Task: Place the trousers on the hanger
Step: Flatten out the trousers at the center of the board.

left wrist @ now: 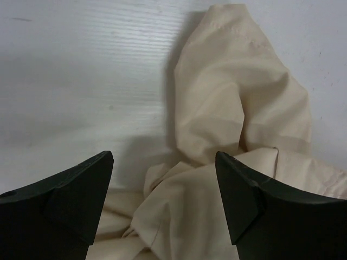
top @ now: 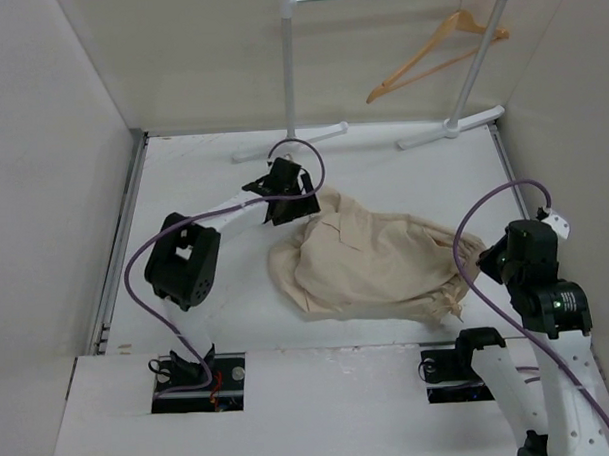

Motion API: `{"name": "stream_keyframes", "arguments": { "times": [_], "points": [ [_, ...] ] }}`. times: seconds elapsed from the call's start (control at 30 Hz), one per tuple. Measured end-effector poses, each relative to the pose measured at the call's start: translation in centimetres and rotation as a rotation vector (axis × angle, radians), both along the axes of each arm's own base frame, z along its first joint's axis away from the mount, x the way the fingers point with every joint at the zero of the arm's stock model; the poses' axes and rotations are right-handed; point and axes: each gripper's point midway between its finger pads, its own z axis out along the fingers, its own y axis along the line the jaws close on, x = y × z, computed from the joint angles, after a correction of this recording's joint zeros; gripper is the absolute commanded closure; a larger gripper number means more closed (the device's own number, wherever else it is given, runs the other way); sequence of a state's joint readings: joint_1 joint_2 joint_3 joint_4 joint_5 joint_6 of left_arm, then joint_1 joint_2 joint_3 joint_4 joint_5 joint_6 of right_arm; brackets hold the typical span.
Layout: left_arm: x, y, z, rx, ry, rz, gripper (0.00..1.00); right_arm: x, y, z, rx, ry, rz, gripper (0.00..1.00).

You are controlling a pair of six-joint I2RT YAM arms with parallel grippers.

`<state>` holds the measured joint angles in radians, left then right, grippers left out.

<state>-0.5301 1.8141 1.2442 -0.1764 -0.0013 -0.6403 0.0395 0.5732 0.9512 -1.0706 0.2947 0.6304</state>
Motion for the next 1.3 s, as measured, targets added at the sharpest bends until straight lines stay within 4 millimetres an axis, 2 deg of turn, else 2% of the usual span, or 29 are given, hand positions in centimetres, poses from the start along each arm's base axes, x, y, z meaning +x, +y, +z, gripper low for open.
{"name": "stream_keyframes", "arguments": {
  "times": [0.07,0.1,0.13,0.17,0.23,0.27,0.37,0.43,0.47,0.53,0.57,0.63,0.67,0.73,0.77,0.8,0.83,0.9,0.97,1.03,1.1,1.17,1.23,1.3],
  "points": [
    [0.4,-1.7,-1.2,-0.010,0.016,-0.034,0.25,0.1,0.3,0.0,0.015,-0.001,0.007,1.00],
    [0.5,-2.5,-1.8,-0.012,0.024,-0.048,0.28,0.1,0.5,-0.1,0.026,-0.002,0.010,1.00],
    [0.6,-3.1,-2.2,-0.013,0.028,-0.058,0.35,0.1,0.7,-0.3,0.037,0.000,0.015,1.00],
    [0.7,-3.8,-2.6,-0.015,0.033,-0.065,0.44,0.2,0.9,-0.4,0.045,-0.002,0.021,1.00],
    [1.0,-4.8,-3.4,-0.021,0.039,-0.079,0.81,0.1,1.6,-0.9,0.059,0.005,0.048,1.00],
    [1.1,-5.1,-3.7,-0.023,0.040,-0.081,0.89,0.0,2.0,-1.0,0.064,0.007,0.065,1.00],
    [1.4,-3.9,-3.5,-0.005,0.029,-0.035,0.92,0.0,2.6,-0.9,0.071,-0.001,0.093,1.00],
    [1.4,-1.4,-1.9,0.006,0.001,0.030,0.92,0.0,2.7,-0.8,0.072,-0.005,0.102,1.00],
    [1.3,0.5,-0.3,0.011,-0.018,0.071,0.92,0.1,2.8,-0.6,0.074,-0.008,0.107,1.00],
    [1.5,4.7,4.8,0.000,-0.099,0.168,0.92,0.3,3.1,0.2,0.077,-0.024,0.122,1.00],
    [1.7,6.9,8.4,-0.016,-0.169,0.225,0.92,0.5,3.4,1.0,0.079,-0.040,0.132,1.00],
    [1.5,11.8,17.0,-0.062,-0.352,0.351,0.92,0.9,3.8,2.9,0.085,-0.084,0.156,1.00],
    [0.8,14.0,21.4,-0.083,-0.446,0.410,0.92,1.1,4.1,4.1,0.089,-0.114,0.168,1.00],
    [-1.6,17.2,29.0,-0.124,-0.616,0.491,0.91,1.2,4.6,6.9,0.099,-0.180,0.195,1.00],
    [-3.0,18.2,31.9,-0.140,-0.684,0.512,0.88,1.1,4.9,8.5,0.105,-0.219,0.211,1.00],
    [-4.4,18.8,34.1,-0.157,-0.737,0.522,0.86,1.0,5.1,10.0,0.112,-0.259,0.229,1.00],
    [-5.4,19.2,35.4,-0.169,-0.771,0.524,0.83,0.8,5.4,11.5,0.118,-0.303,0.248,1.00],
    [-6.3,19.0,36.4,-0.183,-0.793,0.508,0.75,0.5,5.8,13.6,0.129,-0.366,0.278,1.00],
    [-4.8,16.6,34.2,-0.169,-0.727,0.441,0.63,0.4,6.0,14.3,0.130,-0.390,0.292,1.00],
    [-1.9,12.4,29.6,-0.131,-0.608,0.324,0.45,0.7,6.1,13.5,0.124,-0.370,0.296,1.00],
    [1.0,7.8,23.0,-0.075,-0.468,0.202,0.35,1.0,6.2,11.7,0.115,-0.323,0.295,1.00],
    [2.9,4.3,14.7,-0.005,-0.301,0.101,0.30,1.2,6.2,9.7,0.103,-0.273,0.295,1.00],
    [2.6,2.1,6.5,0.058,-0.131,0.017,0.26,1.2,6.1,7.9,0.090,-0.229,0.289,1.00],
    [1.4,1.1,0.9,0.093,-0.003,-0.039,0.26,0.9,5.7,6.4,0.083,-0.195,0.277,1.00]
  ]
}}
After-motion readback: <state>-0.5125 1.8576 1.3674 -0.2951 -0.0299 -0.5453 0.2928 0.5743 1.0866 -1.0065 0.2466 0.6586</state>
